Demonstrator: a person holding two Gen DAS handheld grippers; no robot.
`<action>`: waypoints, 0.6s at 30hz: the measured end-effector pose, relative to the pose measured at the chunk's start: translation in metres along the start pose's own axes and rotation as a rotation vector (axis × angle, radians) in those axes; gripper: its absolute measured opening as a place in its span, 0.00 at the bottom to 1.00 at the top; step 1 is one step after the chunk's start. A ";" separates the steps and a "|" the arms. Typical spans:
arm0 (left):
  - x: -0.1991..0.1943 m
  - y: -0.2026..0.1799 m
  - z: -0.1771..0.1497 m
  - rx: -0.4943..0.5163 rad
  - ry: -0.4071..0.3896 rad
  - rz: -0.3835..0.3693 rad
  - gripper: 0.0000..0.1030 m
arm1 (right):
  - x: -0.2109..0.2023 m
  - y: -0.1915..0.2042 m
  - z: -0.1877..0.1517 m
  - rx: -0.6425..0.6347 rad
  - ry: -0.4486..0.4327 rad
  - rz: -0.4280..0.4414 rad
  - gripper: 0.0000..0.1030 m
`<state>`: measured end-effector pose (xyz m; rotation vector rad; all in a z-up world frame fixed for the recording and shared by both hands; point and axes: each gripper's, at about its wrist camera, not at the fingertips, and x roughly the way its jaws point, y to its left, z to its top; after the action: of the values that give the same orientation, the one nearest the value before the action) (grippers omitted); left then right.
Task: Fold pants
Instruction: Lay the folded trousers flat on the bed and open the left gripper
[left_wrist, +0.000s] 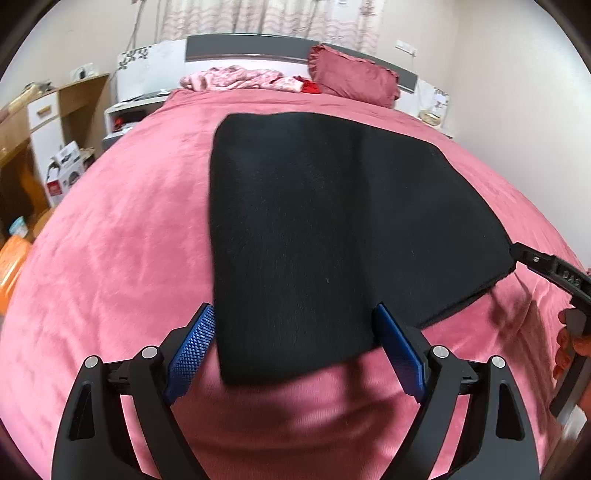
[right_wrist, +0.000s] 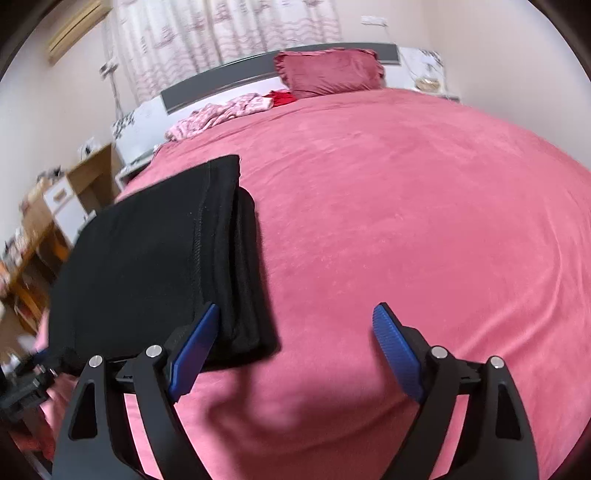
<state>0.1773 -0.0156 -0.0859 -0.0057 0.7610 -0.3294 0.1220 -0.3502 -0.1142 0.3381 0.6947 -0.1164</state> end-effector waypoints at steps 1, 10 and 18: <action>-0.006 -0.001 -0.003 -0.001 0.000 0.007 0.87 | -0.004 0.000 -0.004 0.027 0.012 0.016 0.91; -0.033 -0.021 -0.065 0.021 0.119 0.085 0.89 | -0.038 0.024 -0.070 -0.001 0.115 0.030 0.98; -0.062 -0.021 -0.085 -0.038 0.100 0.188 0.91 | -0.058 0.047 -0.098 -0.112 0.116 -0.056 0.98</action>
<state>0.0720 -0.0080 -0.1029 0.0461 0.8599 -0.1371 0.0287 -0.2730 -0.1345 0.2187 0.8228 -0.1115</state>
